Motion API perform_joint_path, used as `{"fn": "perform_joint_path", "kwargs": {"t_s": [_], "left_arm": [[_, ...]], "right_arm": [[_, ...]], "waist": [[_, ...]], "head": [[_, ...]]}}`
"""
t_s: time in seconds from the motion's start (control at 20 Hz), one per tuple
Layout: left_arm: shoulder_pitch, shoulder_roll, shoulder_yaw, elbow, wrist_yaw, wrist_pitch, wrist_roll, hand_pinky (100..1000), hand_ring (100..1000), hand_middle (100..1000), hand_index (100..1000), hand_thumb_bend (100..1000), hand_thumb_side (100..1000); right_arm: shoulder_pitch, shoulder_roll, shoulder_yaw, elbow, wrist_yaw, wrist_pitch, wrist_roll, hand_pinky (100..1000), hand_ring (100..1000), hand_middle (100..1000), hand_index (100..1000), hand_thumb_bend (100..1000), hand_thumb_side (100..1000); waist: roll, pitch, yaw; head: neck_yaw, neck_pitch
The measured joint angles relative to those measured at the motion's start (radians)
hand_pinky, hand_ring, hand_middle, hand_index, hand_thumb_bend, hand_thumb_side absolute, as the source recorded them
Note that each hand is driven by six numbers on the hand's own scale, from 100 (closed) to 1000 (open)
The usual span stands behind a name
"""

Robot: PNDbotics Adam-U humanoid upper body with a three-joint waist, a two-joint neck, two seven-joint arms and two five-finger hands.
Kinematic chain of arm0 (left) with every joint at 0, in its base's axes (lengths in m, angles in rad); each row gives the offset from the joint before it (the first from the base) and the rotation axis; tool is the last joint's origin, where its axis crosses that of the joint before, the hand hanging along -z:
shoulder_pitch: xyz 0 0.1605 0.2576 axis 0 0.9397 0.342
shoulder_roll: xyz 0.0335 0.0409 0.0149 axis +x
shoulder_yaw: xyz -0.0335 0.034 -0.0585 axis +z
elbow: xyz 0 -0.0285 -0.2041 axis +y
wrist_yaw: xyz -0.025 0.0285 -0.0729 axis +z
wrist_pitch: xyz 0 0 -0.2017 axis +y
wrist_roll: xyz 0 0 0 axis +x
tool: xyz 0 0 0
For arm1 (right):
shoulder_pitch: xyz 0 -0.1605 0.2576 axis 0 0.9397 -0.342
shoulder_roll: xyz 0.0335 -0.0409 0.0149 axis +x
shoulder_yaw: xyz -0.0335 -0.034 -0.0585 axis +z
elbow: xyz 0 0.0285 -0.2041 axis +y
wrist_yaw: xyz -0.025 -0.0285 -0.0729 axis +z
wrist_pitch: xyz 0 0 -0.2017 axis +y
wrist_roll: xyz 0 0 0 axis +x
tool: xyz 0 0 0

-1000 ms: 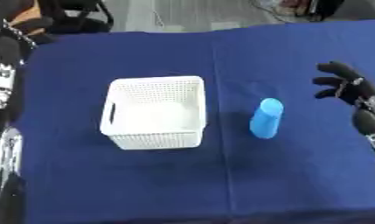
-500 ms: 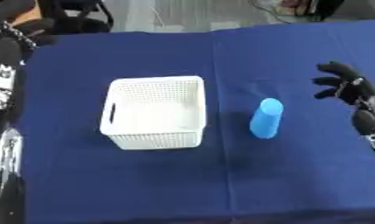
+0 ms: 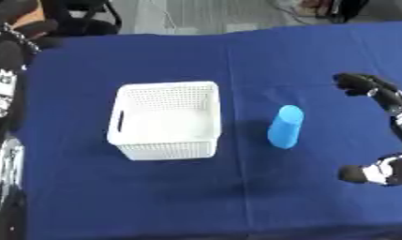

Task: Pick up objects on the table and place them in the box.

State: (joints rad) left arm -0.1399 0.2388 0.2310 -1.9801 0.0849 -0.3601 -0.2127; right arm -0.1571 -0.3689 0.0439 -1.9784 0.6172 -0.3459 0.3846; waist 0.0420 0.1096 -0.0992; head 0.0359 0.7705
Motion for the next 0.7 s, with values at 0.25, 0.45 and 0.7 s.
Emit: {"fn": "perform_joint_path", "kwargs": {"t_s": [0.25, 0.45, 0.7], "left_arm": [[0.000, 0.000, 0.000, 0.000, 0.000, 0.000, -0.001, 735, 778, 898, 948, 1000, 739], [0.000, 0.000, 0.000, 0.000, 0.001, -0.001, -0.003, 735, 778, 898, 947, 1000, 740], [0.000, 0.000, 0.000, 0.000, 0.001, 0.002, -0.007, 735, 778, 898, 947, 1000, 742]], "right_arm": [[-0.001, 0.000, 0.006, 0.000, 0.040, -0.007, -0.016, 807, 861, 888, 991, 889, 793], [-0.005, -0.005, 0.009, 0.000, 0.046, -0.009, -0.019, 807, 860, 885, 990, 896, 787], [-0.022, -0.031, 0.016, -0.001, 0.043, -0.002, -0.027, 798, 859, 886, 991, 893, 783]], "waist": [[0.000, 0.000, 0.000], [0.000, 0.000, 0.000], [0.000, 0.000, 0.002]], "head": [[0.000, 0.000], [0.000, 0.000], [0.000, 0.000]]}}
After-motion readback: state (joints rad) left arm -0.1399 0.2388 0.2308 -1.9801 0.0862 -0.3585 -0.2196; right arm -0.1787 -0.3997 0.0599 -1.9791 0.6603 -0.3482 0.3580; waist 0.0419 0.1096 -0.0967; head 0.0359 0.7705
